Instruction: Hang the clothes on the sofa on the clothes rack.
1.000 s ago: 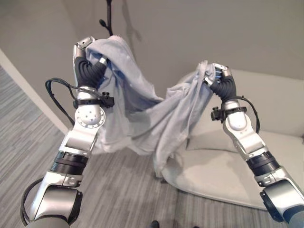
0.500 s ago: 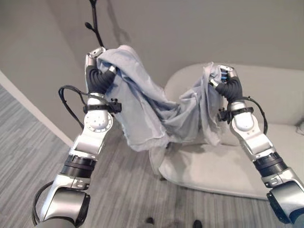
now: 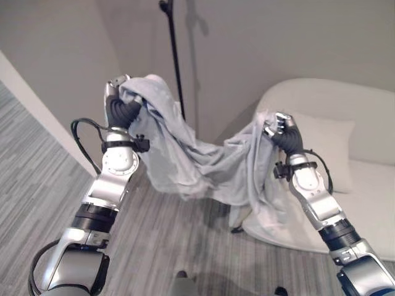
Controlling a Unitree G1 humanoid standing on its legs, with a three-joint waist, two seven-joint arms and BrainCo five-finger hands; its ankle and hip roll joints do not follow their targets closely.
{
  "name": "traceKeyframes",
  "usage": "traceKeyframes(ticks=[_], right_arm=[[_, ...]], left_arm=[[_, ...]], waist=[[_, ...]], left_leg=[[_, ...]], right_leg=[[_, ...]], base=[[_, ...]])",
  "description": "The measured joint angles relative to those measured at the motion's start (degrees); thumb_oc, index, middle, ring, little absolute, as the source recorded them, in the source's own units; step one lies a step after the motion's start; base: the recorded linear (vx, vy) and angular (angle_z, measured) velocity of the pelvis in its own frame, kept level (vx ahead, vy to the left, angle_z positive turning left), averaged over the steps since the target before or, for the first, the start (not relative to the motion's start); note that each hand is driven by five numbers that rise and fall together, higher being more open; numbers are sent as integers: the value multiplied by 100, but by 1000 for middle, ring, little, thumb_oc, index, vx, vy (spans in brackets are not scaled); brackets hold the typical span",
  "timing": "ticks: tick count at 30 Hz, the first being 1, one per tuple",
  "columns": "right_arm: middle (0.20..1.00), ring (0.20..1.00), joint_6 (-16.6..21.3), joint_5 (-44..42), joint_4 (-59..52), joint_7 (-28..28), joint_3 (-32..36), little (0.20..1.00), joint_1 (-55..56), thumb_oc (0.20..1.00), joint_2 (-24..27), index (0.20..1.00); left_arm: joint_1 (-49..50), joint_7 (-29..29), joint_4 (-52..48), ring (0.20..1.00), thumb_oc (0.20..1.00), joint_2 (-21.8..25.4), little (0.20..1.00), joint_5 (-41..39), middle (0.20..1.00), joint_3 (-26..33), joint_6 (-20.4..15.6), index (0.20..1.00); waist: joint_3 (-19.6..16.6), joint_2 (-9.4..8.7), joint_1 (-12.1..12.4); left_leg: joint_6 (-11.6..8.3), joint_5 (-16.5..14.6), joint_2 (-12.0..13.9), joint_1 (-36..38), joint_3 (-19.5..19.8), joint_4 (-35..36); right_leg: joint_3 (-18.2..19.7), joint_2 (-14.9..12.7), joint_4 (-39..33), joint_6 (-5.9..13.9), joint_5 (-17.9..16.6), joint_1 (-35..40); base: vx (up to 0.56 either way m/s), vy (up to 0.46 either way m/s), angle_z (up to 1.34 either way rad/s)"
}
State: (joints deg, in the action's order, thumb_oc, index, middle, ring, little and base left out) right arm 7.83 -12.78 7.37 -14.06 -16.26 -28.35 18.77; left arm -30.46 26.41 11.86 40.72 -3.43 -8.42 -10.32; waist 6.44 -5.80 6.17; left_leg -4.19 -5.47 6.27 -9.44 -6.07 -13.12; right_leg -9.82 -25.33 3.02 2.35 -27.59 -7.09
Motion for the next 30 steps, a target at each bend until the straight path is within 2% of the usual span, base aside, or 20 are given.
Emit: traceKeyframes(ticks=[1,2,3,4,5,6,7,8,11,15,23,27,28,29,30], right_arm=[[200,200,11,50,-6,23,74,200,24,200,52,200],[200,200,20,59,-22,2,141,200,78,200,129,200],[200,200,20,59,35,-37,132,200,96,200,242,200],[200,200,4,67,49,-32,139,200,83,200,331,200],[200,200,5,104,38,-35,170,200,44,200,389,200],[200,200,8,113,37,-29,171,200,10,200,465,200],[200,200,9,131,38,-29,166,200,20,200,504,200],[200,200,11,152,39,-29,167,200,41,200,533,200],[200,200,9,154,40,-37,177,200,102,200,728,200],[200,200,4,153,48,-35,226,200,140,200,781,200],[200,200,-2,148,47,56,235,200,164,200,800,200],[200,200,-1,147,46,69,231,200,164,200,848,200],[200,200,-2,147,47,69,231,200,162,200,916,200],[200,200,-2,147,40,65,228,200,126,200,921,200],[200,200,-1,147,29,61,225,200,130,200,888,200]], left_arm=[[-75,6,5,200,200,-60,200,20,200,-45,-2,200],[-69,-14,-19,200,200,-140,200,28,200,-54,-6,200],[-69,-33,-32,200,200,-234,200,33,200,-46,-1,200],[-53,-46,-88,200,200,-238,200,38,200,-46,7,200],[-51,-63,-166,200,200,-225,200,47,200,19,32,200],[22,-88,-221,200,200,-299,200,51,200,75,69,200],[92,-134,-253,200,200,-328,200,75,200,94,96,200],[192,-163,-307,200,200,-371,200,101,200,106,96,200],[390,-256,-483,200,200,-645,200,205,200,102,98,200],[435,-329,-506,200,200,-751,200,202,200,172,102,200],[556,-425,-806,200,200,-751,200,200,200,277,105,200],[559,-429,-802,200,200,-871,200,189,200,258,105,200],[559,-433,-792,200,200,-957,200,184,200,245,105,200],[558,-432,-758,200,200,-902,200,173,200,223,96,200],[542,-430,-741,200,200,-778,200,162,200,228,94,200]], waist=[[14,-7,-71],[52,56,-41],[39,63,-114],[40,72,-80],[44,77,-61],[61,106,-75],[57,101,-87],[40,76,-84],[-4,224,-171],[-17,231,-296],[-110,273,-360],[-94,254,-383],[-84,256,-386],[-20,138,-331],[18,67,-350]], left_leg=[[138,24,-121,-50,65,-32],[252,55,-162,-19,197,135],[301,169,-212,59,240,311],[378,219,-275,116,242,427],[449,371,-348,264,300,765],[476,738,-373,673,311,1417],[462,792,-451,831,291,1587],[456,816,-548,954,253,1703],[462,860,-666,1073,231,1847],[416,834,-618,1203,257,1848],[278,880,-502,1245,394,1819],[159,802,-508,824,547,1179],[144,809,-525,677,533,939],[70,759,-532,273,487,351],[-39,653,-227,197,564,230]], right_leg=[[298,118,168,31,-12,-26],[559,91,471,330,518,-28],[736,268,717,613,1255,39],[701,475,704,861,1575,85],[695,891,596,872,2014,236],[556,1700,164,779,2647,484],[567,1994,-257,737,2660,639],[497,2039,-540,365,2563,771],[555,2040,-737,372,2477,913],[524,2052,-893,373,2463,1113],[419,2178,-866,327,2522,1236],[258,2153,-865,286,2560,1206],[216,2077,-866,226,2556,1196],[251,1917,-866,0,2505,1146],[271,1863,-894,23,2519,1148]], base=[[-11,286,29],[8,248,56],[39,349,40],[55,394,32],[82,406,15],[67,302,14],[63,193,1],[56,108,-13],[72,87,-7],[79,-19,4],[46,-85,8],[-25,41,23],[33,100,13],[131,242,-4],[161,314,-18]])
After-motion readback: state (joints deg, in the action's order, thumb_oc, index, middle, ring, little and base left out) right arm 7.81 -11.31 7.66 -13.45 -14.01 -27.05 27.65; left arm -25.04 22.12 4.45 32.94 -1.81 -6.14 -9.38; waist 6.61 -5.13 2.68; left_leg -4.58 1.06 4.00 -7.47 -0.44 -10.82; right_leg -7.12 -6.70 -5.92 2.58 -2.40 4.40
